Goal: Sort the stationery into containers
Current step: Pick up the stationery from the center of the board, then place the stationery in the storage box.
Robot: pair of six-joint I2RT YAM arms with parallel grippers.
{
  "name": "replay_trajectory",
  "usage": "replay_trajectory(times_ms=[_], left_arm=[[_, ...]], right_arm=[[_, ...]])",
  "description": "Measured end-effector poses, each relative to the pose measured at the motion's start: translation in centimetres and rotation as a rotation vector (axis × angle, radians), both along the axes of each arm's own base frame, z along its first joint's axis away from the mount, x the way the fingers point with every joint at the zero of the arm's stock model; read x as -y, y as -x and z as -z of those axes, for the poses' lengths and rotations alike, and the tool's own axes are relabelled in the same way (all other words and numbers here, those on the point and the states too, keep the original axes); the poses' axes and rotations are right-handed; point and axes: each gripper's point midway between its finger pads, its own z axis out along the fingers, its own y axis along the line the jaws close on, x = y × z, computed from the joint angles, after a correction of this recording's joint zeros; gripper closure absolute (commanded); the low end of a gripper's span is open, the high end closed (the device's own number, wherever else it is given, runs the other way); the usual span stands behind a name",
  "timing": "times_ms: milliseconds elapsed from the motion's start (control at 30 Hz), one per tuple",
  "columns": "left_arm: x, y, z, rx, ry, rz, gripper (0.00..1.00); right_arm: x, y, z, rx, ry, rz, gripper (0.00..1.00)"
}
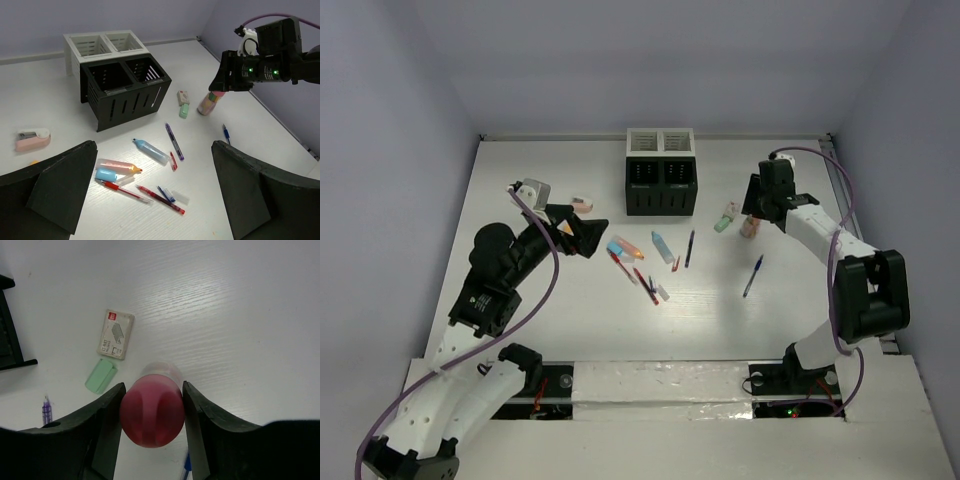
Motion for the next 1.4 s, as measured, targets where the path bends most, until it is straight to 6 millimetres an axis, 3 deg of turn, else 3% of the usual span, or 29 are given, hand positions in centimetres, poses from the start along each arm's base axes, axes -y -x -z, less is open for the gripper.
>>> replay_trajectory(times_ms=[100,200,300,400,500,600,700,767,900,1067,1200,1400], left_arm=[[0.0,0.0,0.1,-0.002,-0.001,0.003,0.01],[0.1,0.0,0.0,-0.001,-0.001,0.003,0.01],[0.1,0.0,0.0,-0.001,-0.001,0.004,0.01],[0.1,0.0,0.0,-0.001,-0.001,0.005,0.01],[0.1,0.0,0.1,-0.002,-0.001,0.005,0.01],[0.1,-0.1,0.2,-0.007,-0.003,0.003,0.01],[0.1,-0.3,0.4,-0.015,-0.007,-0.003,0.01],[0.0,-0.5,0.6,-0.021,-0.01,-0.01,0.01],[0.0,-0.9,1.2,-0.041,-0.019,-0.021,0.01],[0.0,-1.4,1.9,-0.062,-0.029,-0.032,0.01],[0.0,-1.4,2.0,-0.066,-0.031,-0.031,0.01],[0.1,-1.5,2.2,-0.072,-0.037,-0.031,0.01]], right_arm=[[0.1,0.0,-0.1,0.002,0.002,0.004,0.71],[0.3,0.1,-0.2,0.003,0.009,0.009,0.83],[0.3,0.4,-1.9,0.035,0.01,0.003,0.83],[-0.2,0.5,-6.1,0.128,-0.006,-0.022,0.83],[-3.3,-0.4,-13.2,0.291,-0.045,-0.103,0.83],[-8.7,-0.9,-20.1,0.453,-0.124,-0.25,0.83],[-13.8,-1.0,-23.6,0.53,-0.187,-0.389,0.83],[-17.0,-1.5,-24.5,0.553,-0.223,-0.47,0.83],[-22.4,-3.4,-22.8,0.511,-0.254,-0.589,0.83],[-26.9,-5.8,-18.8,0.425,-0.249,-0.673,0.84],[-28.6,-7.1,-16.5,0.373,-0.222,-0.707,0.84],[-28.8,-7.6,-15.2,0.348,-0.193,-0.722,0.84]])
